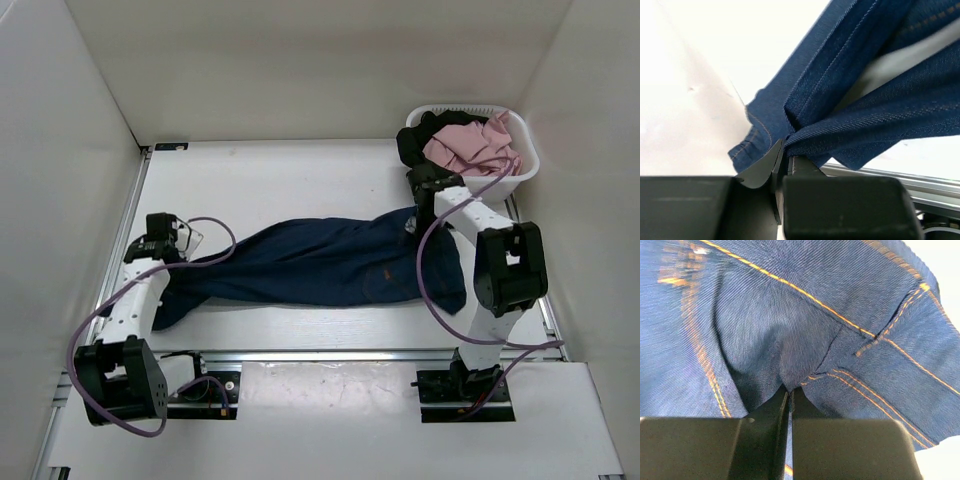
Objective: Fold and stack the trousers
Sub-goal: Flatten the trousers out
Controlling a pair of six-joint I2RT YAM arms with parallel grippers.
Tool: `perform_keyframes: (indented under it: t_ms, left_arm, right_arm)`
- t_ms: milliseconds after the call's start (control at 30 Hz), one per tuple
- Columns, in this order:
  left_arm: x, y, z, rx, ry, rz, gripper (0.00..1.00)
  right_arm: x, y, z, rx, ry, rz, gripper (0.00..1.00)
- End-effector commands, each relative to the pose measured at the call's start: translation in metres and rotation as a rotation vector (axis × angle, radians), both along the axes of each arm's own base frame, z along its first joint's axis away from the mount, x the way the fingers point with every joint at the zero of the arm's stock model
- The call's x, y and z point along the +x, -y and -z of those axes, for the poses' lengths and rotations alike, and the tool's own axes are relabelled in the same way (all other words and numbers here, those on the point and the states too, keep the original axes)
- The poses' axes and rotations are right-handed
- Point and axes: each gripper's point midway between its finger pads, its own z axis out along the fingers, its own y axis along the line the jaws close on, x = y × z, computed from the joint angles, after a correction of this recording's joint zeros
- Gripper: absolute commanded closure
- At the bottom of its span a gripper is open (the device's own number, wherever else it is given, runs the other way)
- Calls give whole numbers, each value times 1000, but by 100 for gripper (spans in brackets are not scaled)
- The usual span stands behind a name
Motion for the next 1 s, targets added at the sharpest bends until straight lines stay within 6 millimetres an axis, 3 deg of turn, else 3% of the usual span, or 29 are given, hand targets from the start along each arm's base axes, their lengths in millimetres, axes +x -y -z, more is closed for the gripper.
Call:
perform_keyframes:
  t_ms: [0,33,67,100,167,200,233,300,333,367,400,433,467,500,533,567,600,633,667,700,767,800,867,967]
  left_arm:
    - [35,-24,-42,117,107,-1,85]
    - [46,-29,-52,128,142,-6,85]
    - [56,-31,-63,135,162,1,85]
    - [80,-38,-89,147,228,-13,85]
    - [104,-43,-120,165,296,-22,85]
    - [115,-46,-131,176,316,-29,85]
    - [128,-48,-164,188,397,-34,85]
    - [135,-52,-184,214,433,-28,85]
    - [134,-52,-192,222,448,-23,85]
    - [128,-52,-188,228,431,-28,85]
    - [123,-52,-183,238,406,-9,85]
    - [108,-50,-165,236,364,1,85]
    - [98,-49,-155,237,339,10,85]
    - [89,-47,-142,237,307,19,85]
    - [68,-45,-117,236,245,39,85]
    - [56,-41,-103,222,214,48,85]
    - [46,-40,-92,222,189,57,85]
    - [22,-33,-64,191,120,75,85]
    - [10,-29,-50,174,78,95,83]
    - [-2,-24,-35,148,38,108,77]
    - [-33,-13,2,94,-58,142,51]
    - [-45,-11,11,83,-92,136,34]
    - [-58,-7,18,61,-105,121,20]
    - [-70,-6,16,53,-118,104,14]
  right_arm:
    - [55,14,-78,-75,241,-49,100]
    - [63,12,-100,-72,287,-66,100]
    - [84,8,-142,-68,385,-96,100]
    - [93,4,-166,-52,434,-114,100]
    - [99,-1,-206,-36,489,-146,100]
    - [104,-2,-247,-25,573,-148,100]
    - [102,-1,-257,-30,581,-157,100]
    - [80,6,-265,-20,561,-159,100]
    - [69,6,-258,-15,534,-167,100]
    - [58,7,-250,-9,510,-174,100]
    - [40,11,-254,3,522,-156,100]
    - [17,14,-211,1,409,-156,100]
    - [3,15,-196,13,383,-148,100]
    - [-17,17,-196,45,405,-112,100]
    - [-34,19,-180,58,372,-92,100]
    - [-67,25,-148,65,306,-72,100]
    - [-84,26,-133,90,281,-21,100]
    - [-103,24,-127,131,288,-7,100]
    - [-118,25,-110,144,257,14,95]
    - [-144,31,-74,130,169,43,72]
    - [-170,31,-54,168,144,98,59]
    - [-181,34,-44,166,121,116,44]
    - [-197,39,-28,157,100,148,38]
    - [-199,51,-24,102,118,189,27]
